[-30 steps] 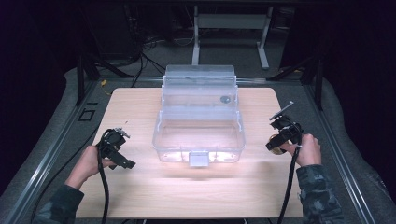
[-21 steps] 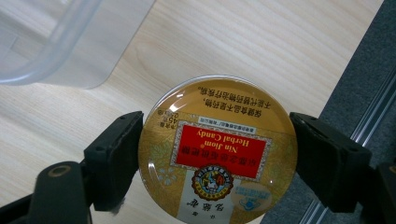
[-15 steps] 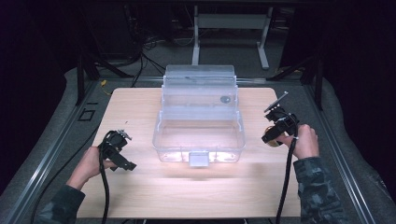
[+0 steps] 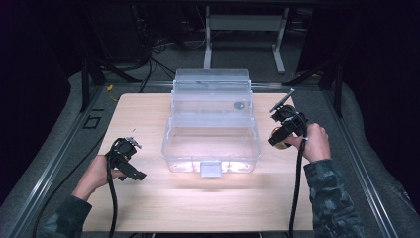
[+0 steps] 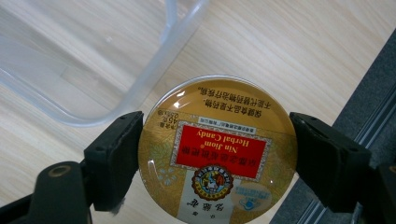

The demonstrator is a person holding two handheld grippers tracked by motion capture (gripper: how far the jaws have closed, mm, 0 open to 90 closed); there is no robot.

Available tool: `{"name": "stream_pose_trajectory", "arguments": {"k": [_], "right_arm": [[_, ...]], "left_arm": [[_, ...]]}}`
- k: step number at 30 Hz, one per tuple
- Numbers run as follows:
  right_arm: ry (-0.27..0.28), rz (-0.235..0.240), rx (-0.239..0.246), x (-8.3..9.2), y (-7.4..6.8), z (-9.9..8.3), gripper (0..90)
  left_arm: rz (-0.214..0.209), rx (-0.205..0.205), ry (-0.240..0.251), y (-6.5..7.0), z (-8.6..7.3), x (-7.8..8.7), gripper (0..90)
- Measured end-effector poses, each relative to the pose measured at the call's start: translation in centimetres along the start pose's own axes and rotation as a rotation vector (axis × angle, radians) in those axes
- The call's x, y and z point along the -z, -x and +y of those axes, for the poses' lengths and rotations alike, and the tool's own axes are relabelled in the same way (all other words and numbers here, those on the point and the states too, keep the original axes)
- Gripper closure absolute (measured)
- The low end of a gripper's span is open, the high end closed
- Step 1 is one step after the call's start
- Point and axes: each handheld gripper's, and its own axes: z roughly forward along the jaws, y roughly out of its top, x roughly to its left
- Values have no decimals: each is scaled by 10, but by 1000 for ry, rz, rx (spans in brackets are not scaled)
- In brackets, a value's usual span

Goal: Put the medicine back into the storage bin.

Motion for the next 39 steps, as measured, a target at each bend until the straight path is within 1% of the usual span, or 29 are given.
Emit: {"name": "stream_pose_trajectory", "arguments": {"k": [1, 3, 6, 8, 9, 10, 11, 12, 14, 15, 17, 18, 20, 21, 22, 23, 24, 25, 26, 27, 29, 31, 35, 37, 39], "right_arm": [[-1, -16, 2, 1, -2, 2, 202], [-1, -14, 15, 1, -6, 7, 202], [10, 9, 25, 1, -11, 13, 202], [14, 15, 33, 0, -13, 16, 202], [7, -8, 37, 0, -15, 18, 202], [20, 47, 42, -1, -16, 20, 202], [18, 41, 43, -2, -17, 22, 202], [11, 7, 49, -2, -20, 24, 202], [11, 9, 60, -3, -24, 28, 202], [15, 16, 66, -5, -25, 31, 202], [29, 60, 73, -7, -30, 35, 202], [16, 20, 79, -6, -32, 37, 202], [20, 22, 92, -8, -37, 41, 202], [23, 24, 94, -9, -40, 43, 202], [27, 52, 99, -11, -42, 45, 202], [24, 44, 104, -11, -44, 46, 202], [24, 50, 112, -13, -46, 48, 202], [26, 69, 110, -15, -48, 49, 202], [23, 79, 113, -17, -49, 51, 202], [20, 79, 122, -19, -51, 52, 202], [13, 80, 124, -24, -55, 55, 202], [1, 73, 132, -28, -58, 58, 202], [-8, 103, 136, -37, -64, 62, 202], [-9, 120, 128, -41, -65, 63, 202], [-16, 126, 127, -46, -66, 63, 202]], "left_arm": [[2, -1, -2, 0, 0, 0, 2], [0, 2, -4, 0, 0, 0, 2], [-1, 4, -1, -1, 0, 1, 2], [1, 10, 3, -1, -1, 1, 2], [2, 6, 2, -1, -1, 1, 2], [2, 8, 2, -1, -2, 1, 2], [1, 9, 3, -1, -2, 1, 2], [3, 8, 0, -1, -2, 1, 2], [1, 11, 3, -1, -3, 1, 2], [3, 14, 3, -2, -4, 1, 2], [1, 14, 4, -2, -5, 2, 2], [-1, 13, 5, -3, -5, 3, 2], [2, 14, 7, -3, -5, 3, 1], [2, 15, 8, -4, -5, 3, 1], [0, 15, 8, -4, -5, 3, 1], [1, 15, 9, -4, -5, 3, 1], [-2, 14, 11, -3, -5, 3, 1], [-6, 14, 10, -3, -5, 3, 1], [-6, 15, 9, -3, -5, 2, 1], [-7, 16, 9, -2, -5, 2, 1], [-6, 12, 5, -2, -5, 2, 1], [-4, 16, 3, -3, -6, 1, 1], [-6, 19, 1, -4, -9, 0, 1], [-7, 17, -1, -4, -9, 0, 1], [-8, 19, 0, -5, -9, 0, 1]]}}
